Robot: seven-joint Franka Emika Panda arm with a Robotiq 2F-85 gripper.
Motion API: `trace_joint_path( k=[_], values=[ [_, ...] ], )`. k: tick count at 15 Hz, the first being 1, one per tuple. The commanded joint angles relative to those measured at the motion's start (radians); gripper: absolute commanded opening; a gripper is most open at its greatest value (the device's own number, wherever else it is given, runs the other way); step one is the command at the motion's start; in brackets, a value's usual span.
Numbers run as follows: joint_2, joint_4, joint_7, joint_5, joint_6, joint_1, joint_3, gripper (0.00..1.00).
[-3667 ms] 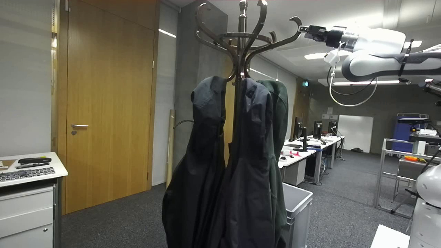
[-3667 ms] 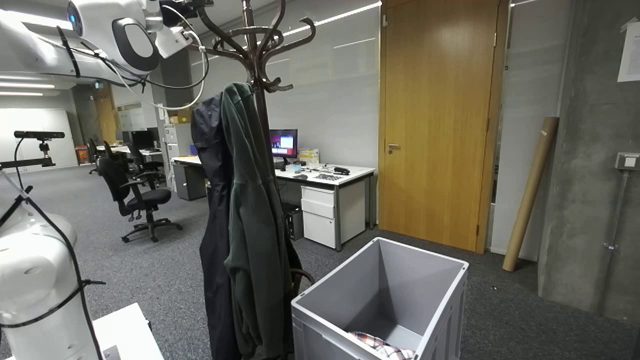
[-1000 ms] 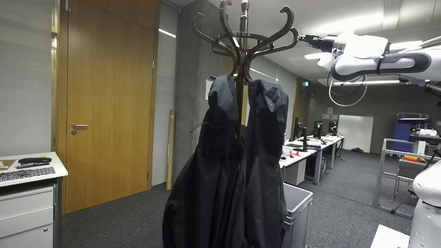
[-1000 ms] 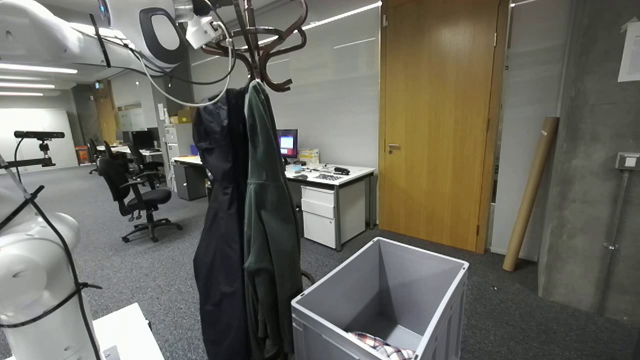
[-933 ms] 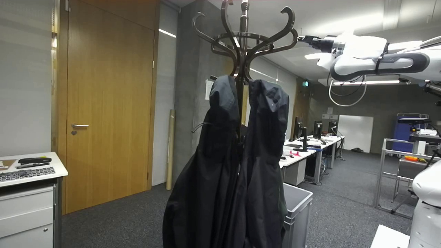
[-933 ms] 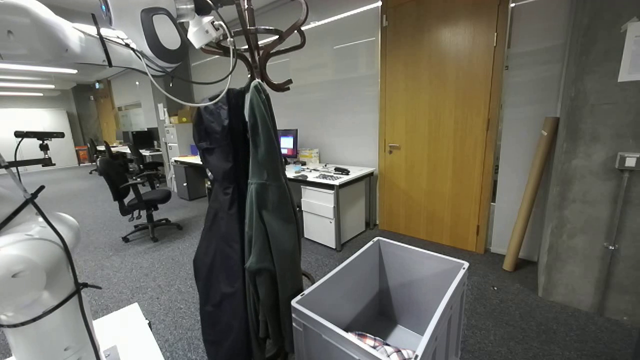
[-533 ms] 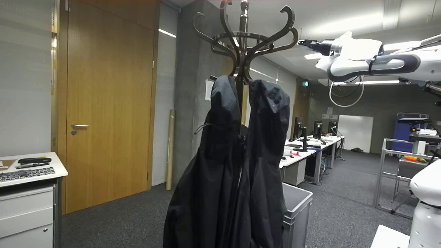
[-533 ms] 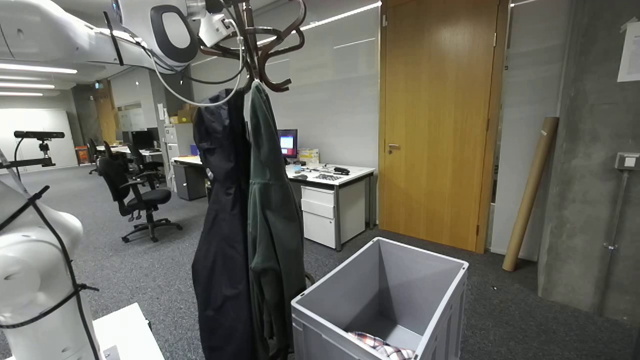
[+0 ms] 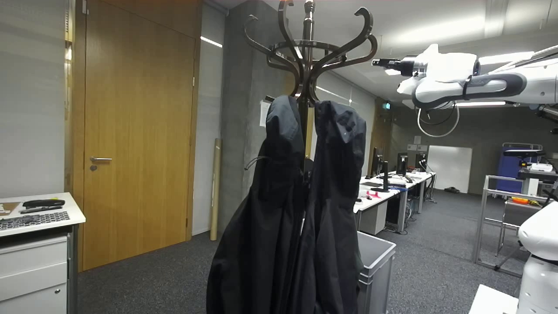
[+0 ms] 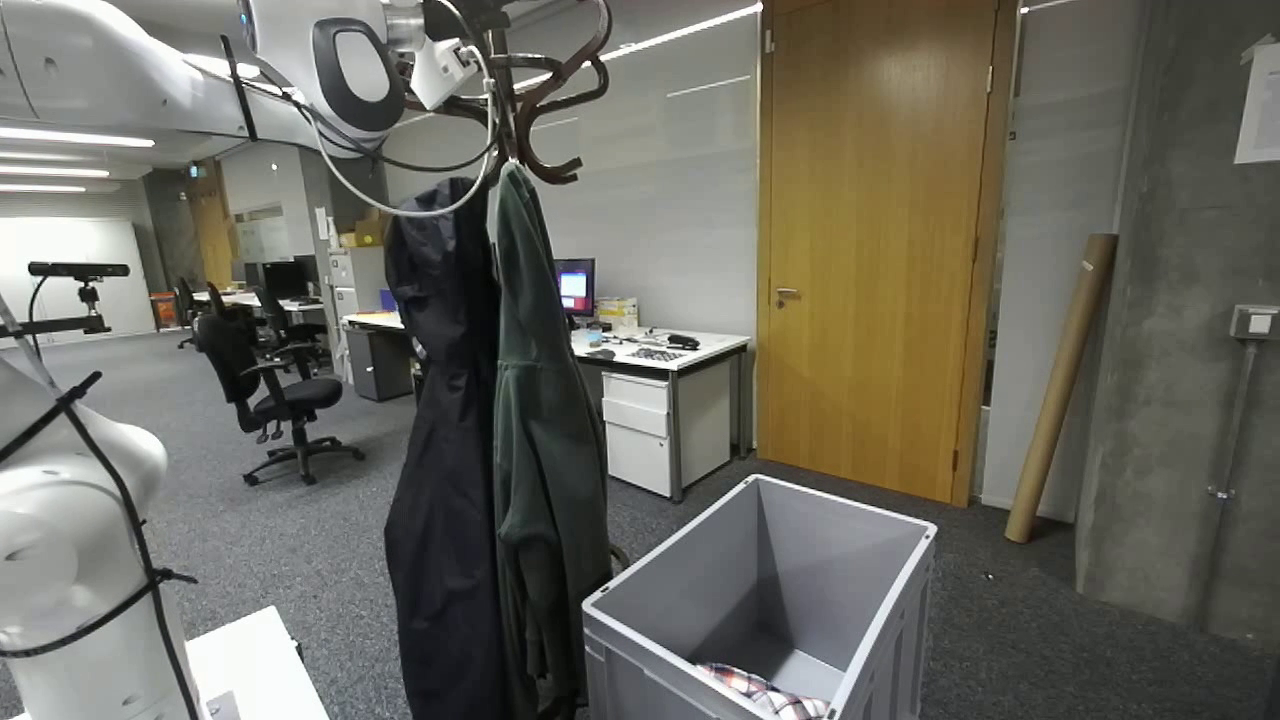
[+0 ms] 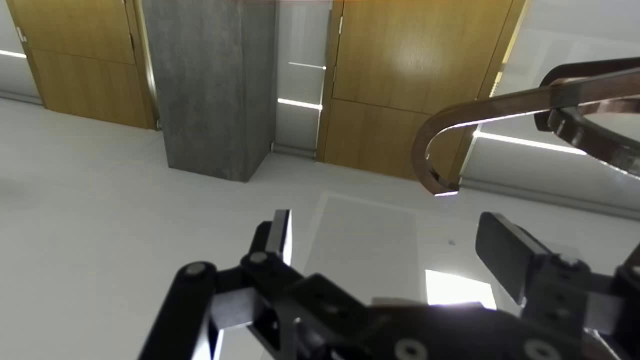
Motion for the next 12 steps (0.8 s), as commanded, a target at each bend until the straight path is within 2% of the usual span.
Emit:
trace_joint_path(
  k=[1, 9, 12],
  values=[
    [-0.050, -0.014, -0.060, -0.069, -0.099, 0.031, -0.024, 1.00],
    [-0.149, -0.013, -0.237, -0.211, -0.442, 0.235, -0.121, 1.00],
    [-0.174, -0.009, -0.294, -0.226, -0.524, 0.302, -0.151, 1.00]
  ],
)
